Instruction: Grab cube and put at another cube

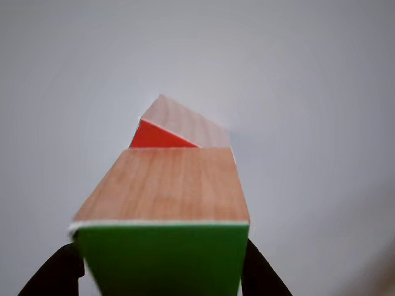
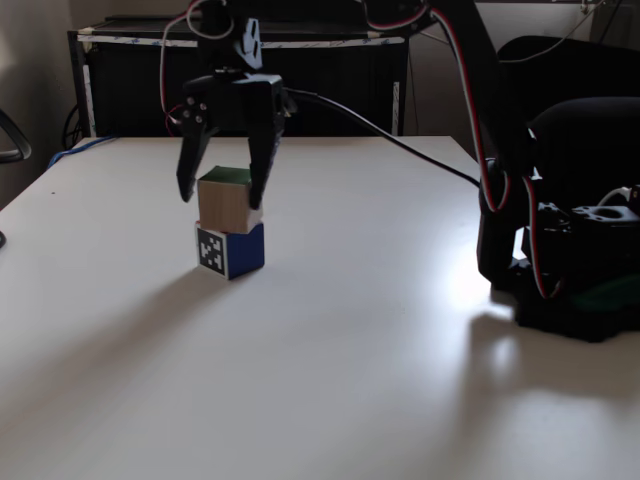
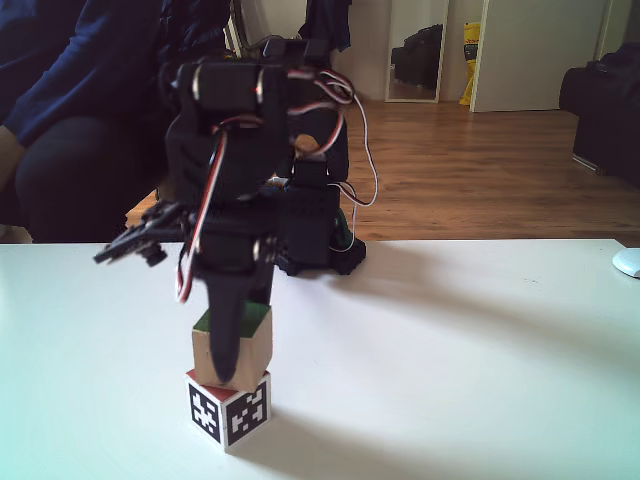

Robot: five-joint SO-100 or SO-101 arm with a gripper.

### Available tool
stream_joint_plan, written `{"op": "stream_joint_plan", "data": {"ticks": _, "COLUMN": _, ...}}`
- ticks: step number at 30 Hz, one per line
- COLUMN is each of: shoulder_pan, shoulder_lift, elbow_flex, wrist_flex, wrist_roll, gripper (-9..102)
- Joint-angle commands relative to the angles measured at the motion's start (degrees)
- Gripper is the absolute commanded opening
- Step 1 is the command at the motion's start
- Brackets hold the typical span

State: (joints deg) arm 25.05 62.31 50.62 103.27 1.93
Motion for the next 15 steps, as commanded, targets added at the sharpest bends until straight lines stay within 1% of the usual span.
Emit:
{"op": "stream_joint_plan", "data": {"ticks": 1, "shoulder_pan": -1.23, "shoulder_lift": 7.91, "elbow_flex": 0.79, "wrist_flex": 0.26, "wrist_roll": 0.26, "gripper": 38}}
{"op": "stream_joint_plan", "data": {"ticks": 7, "shoulder_pan": -4.04, "shoulder_lift": 21.80, "elbow_flex": 9.05, "wrist_flex": 0.26, "wrist_roll": 0.26, "gripper": 38}}
{"op": "stream_joint_plan", "data": {"ticks": 15, "shoulder_pan": -6.50, "shoulder_lift": 46.23, "elbow_flex": 22.85, "wrist_flex": 0.26, "wrist_roll": -0.97, "gripper": 39}}
